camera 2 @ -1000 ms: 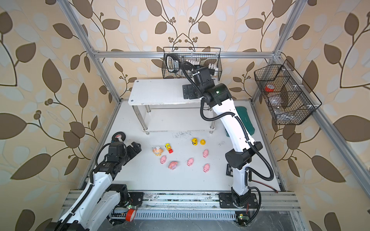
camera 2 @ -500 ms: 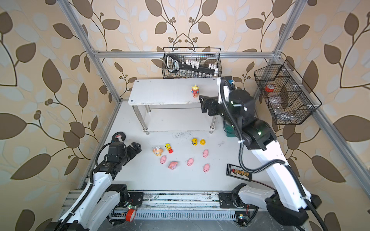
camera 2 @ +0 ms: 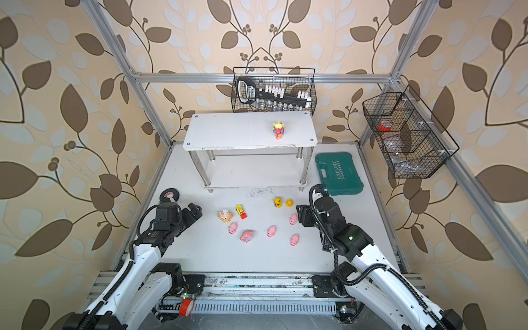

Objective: Organize plastic toys on shelves
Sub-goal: Pick up the plastic toy at the center of the board.

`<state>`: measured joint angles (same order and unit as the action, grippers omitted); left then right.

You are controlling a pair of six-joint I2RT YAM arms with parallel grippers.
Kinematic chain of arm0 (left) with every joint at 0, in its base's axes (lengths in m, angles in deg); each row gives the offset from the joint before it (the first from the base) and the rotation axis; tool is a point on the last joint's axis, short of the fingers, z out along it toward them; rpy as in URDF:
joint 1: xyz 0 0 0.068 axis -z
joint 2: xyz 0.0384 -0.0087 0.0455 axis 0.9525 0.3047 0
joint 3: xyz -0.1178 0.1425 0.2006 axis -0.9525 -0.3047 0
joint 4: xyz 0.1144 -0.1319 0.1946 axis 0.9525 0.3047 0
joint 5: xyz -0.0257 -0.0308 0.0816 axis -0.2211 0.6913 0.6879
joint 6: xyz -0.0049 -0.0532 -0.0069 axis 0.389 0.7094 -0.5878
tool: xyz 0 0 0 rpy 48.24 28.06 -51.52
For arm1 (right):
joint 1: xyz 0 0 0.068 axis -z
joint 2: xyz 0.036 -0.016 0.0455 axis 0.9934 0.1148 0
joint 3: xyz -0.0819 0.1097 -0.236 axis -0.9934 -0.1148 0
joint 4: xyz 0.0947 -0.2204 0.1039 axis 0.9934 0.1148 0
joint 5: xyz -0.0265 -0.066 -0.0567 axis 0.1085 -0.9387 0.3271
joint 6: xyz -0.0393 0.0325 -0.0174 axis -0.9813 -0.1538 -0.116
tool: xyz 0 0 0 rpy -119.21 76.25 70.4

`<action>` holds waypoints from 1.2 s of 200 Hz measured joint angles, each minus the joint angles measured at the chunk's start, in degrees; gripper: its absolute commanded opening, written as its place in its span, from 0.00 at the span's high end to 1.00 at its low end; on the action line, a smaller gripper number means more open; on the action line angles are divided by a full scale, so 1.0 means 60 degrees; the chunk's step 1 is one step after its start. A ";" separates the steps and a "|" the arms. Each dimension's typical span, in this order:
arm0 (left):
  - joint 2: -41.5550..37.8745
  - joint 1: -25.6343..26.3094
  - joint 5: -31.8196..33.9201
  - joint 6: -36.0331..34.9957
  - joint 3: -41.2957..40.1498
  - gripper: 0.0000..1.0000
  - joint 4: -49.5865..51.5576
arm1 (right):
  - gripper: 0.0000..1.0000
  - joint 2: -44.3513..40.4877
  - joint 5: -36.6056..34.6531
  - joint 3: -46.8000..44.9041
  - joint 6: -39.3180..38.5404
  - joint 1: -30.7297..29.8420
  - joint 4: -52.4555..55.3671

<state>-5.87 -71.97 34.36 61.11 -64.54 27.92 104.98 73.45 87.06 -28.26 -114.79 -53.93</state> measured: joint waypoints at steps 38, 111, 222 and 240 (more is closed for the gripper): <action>0.0029 0.0000 0.0000 0.0000 0.0000 0.01 0.0000 | 0.47 0.0433 -0.0098 -0.1016 0.0838 -0.0393 -0.1257; 0.0091 0.0000 0.0000 -0.0004 0.0000 0.01 0.0000 | 0.43 0.4951 -0.1971 0.0004 0.2466 -0.2255 -0.3399; 0.0047 0.0000 0.0000 -0.0015 0.0000 0.02 0.0000 | 0.37 0.8721 -0.2943 0.2805 0.2616 -0.2324 -0.3832; 0.0000 0.0000 -0.0040 -0.0036 0.0000 0.02 0.0000 | 0.37 0.8888 -0.3005 0.2892 0.2594 -0.2324 -0.3745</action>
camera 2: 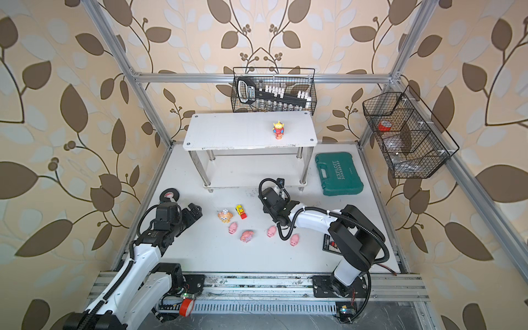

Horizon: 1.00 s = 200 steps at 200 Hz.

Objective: Organize plastic toys on shelves
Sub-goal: Pick up the plastic toy at the center of the board.

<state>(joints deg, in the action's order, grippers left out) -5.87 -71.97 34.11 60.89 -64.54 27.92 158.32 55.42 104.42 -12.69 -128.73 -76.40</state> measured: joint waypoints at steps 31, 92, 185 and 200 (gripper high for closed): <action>-0.0433 -0.0004 -0.0703 -0.0109 -0.0036 0.06 -0.0244 | 0.38 0.0324 -0.0029 0.0084 -0.0106 0.0004 0.0076; -0.0783 0.0616 -0.1599 0.0127 -0.0062 0.08 -0.0386 | 0.44 0.0521 -0.0018 0.0098 -0.0350 0.0146 0.0182; -0.0885 0.2958 -0.0382 -0.0692 -0.0080 0.05 -0.0259 | 0.46 0.1198 0.0055 0.0455 -0.0696 0.0182 0.0182; -0.1195 0.2958 -0.0335 -0.0710 -0.0109 0.03 -0.0288 | 0.45 0.1220 0.0055 0.0477 -0.0718 0.0193 0.0175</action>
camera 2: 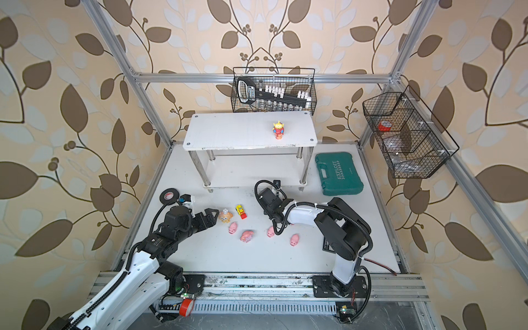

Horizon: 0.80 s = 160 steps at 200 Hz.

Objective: Organize plastic toys on shelves
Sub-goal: Pick up the plastic toy at the center of the board.

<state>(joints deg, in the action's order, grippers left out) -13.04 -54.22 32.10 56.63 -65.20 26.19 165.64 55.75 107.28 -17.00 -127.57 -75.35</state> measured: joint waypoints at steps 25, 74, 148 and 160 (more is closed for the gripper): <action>-0.0127 0.0000 0.0029 -0.0022 -0.0095 0.03 -0.0025 | 0.39 0.0193 -0.0004 0.0124 -0.0076 0.0062 -0.0011; 0.0565 0.0000 0.0069 -0.0066 -0.0095 0.04 -0.0025 | 0.39 0.0484 0.0000 0.0390 -0.0208 0.0419 0.0015; 0.0375 0.0000 0.0069 -0.0087 -0.0095 0.03 -0.0033 | 0.56 0.0605 0.0073 0.0659 -0.0390 0.0532 0.0025; 0.0382 0.0000 0.0069 -0.0087 -0.0095 0.04 -0.0033 | 0.58 0.0612 0.0080 0.0659 -0.0382 0.0532 0.0025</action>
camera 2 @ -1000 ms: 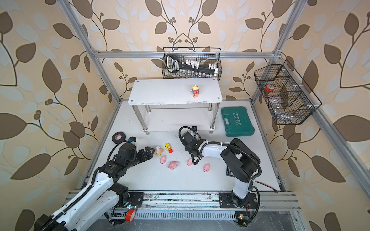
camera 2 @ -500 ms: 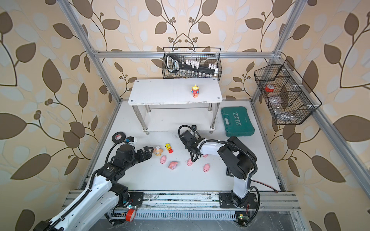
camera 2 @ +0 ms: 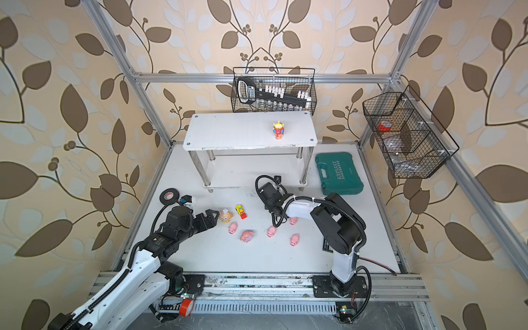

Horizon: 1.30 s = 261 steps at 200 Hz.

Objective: Organize plastic toys on shelves
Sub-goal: Pick up the plastic toy at the center of the board.

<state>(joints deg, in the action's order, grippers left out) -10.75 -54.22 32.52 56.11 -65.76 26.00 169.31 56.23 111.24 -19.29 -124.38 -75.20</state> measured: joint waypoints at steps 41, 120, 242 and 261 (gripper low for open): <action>0.0004 0.0000 0.0000 -0.0004 0.0000 0.04 -0.0004 | 0.67 0.0004 0.0022 0.0015 -0.0036 0.0000 0.0004; 0.0004 0.0000 0.0000 -0.0004 0.0000 0.04 -0.0011 | 0.78 -0.0036 -0.0051 0.0029 -0.0382 -0.0200 0.0208; 0.0007 0.0000 0.0000 -0.0004 0.0000 0.04 -0.0022 | 0.79 -0.4324 0.1220 0.1184 -0.3060 -0.0780 0.2820; 0.0007 0.0000 0.0000 -0.0004 0.0000 0.04 -0.0022 | 0.79 -0.4870 0.1180 0.1800 -0.3340 -0.0776 0.3603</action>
<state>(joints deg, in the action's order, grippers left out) -10.70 -54.22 32.52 56.08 -65.76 25.87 140.09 63.31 122.03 -39.34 -129.04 -53.58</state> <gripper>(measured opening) 0.964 0.323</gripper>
